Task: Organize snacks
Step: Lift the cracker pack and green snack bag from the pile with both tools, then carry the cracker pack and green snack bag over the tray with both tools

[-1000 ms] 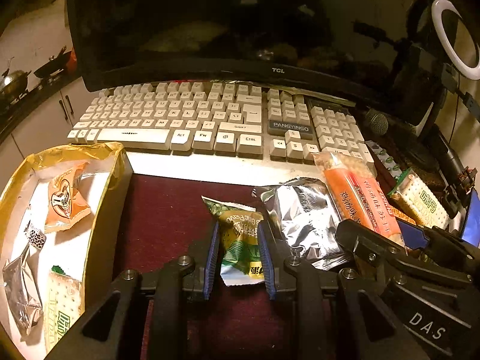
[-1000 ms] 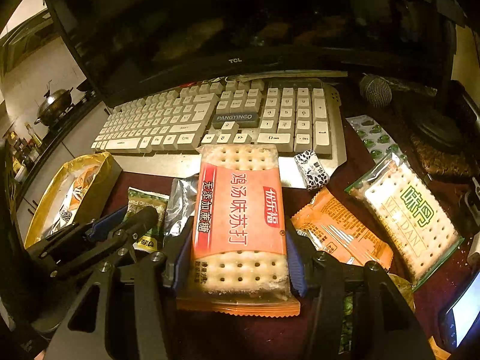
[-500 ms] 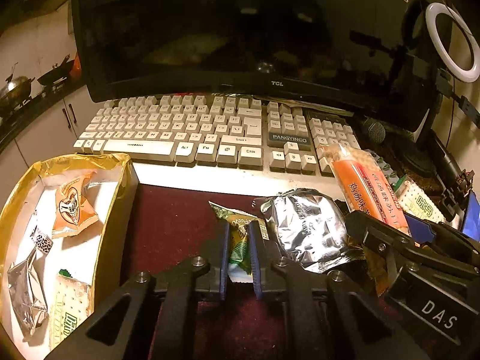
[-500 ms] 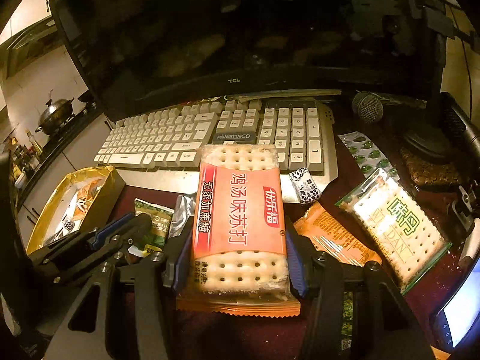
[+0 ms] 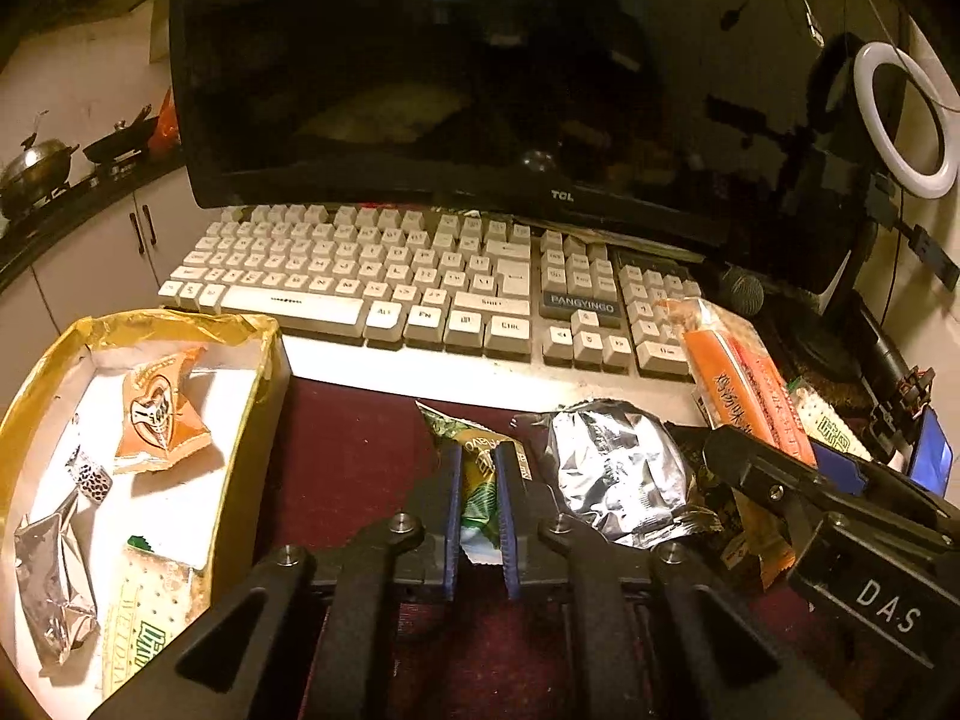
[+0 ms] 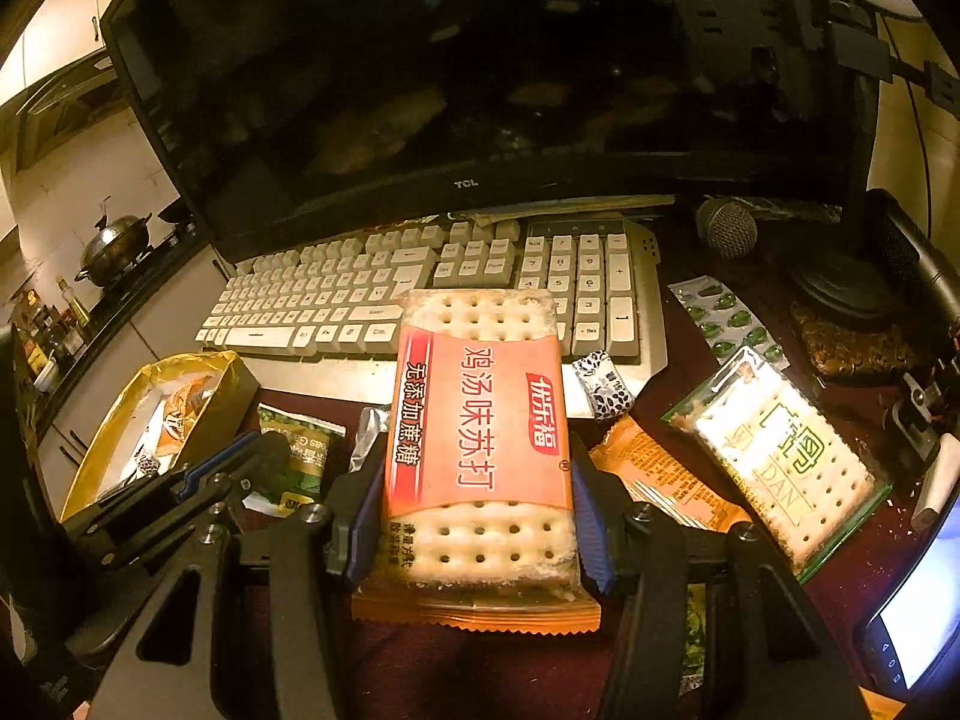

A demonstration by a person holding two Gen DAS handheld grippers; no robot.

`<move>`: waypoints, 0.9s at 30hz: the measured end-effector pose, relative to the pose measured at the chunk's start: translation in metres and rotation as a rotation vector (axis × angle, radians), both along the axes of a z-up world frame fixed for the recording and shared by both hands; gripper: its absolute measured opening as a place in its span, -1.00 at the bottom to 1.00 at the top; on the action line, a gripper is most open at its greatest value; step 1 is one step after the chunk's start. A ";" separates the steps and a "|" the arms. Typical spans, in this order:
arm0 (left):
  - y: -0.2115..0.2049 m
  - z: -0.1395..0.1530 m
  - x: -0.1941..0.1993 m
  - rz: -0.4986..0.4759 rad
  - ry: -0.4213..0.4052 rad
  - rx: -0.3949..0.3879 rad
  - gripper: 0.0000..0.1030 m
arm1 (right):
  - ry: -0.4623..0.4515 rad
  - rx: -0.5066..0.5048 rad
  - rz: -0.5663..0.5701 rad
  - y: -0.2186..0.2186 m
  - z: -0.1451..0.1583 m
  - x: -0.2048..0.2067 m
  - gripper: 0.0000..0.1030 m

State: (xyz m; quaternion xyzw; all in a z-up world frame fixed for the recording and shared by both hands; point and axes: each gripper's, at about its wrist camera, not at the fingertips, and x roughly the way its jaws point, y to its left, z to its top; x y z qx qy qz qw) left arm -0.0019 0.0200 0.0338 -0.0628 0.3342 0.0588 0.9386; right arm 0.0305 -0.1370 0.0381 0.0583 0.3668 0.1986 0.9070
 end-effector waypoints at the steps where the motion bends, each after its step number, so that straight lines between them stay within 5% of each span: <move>1: 0.000 0.001 -0.001 0.004 -0.004 0.005 -0.81 | -0.001 0.000 0.004 0.001 0.000 -0.001 0.02; 12: -0.008 0.014 -0.015 0.027 -0.047 0.101 -0.81 | -0.038 -0.009 0.053 0.011 0.005 -0.009 0.02; 27: -0.003 0.029 -0.031 0.034 -0.077 0.105 -0.81 | -0.101 -0.020 0.094 0.020 0.010 -0.019 0.02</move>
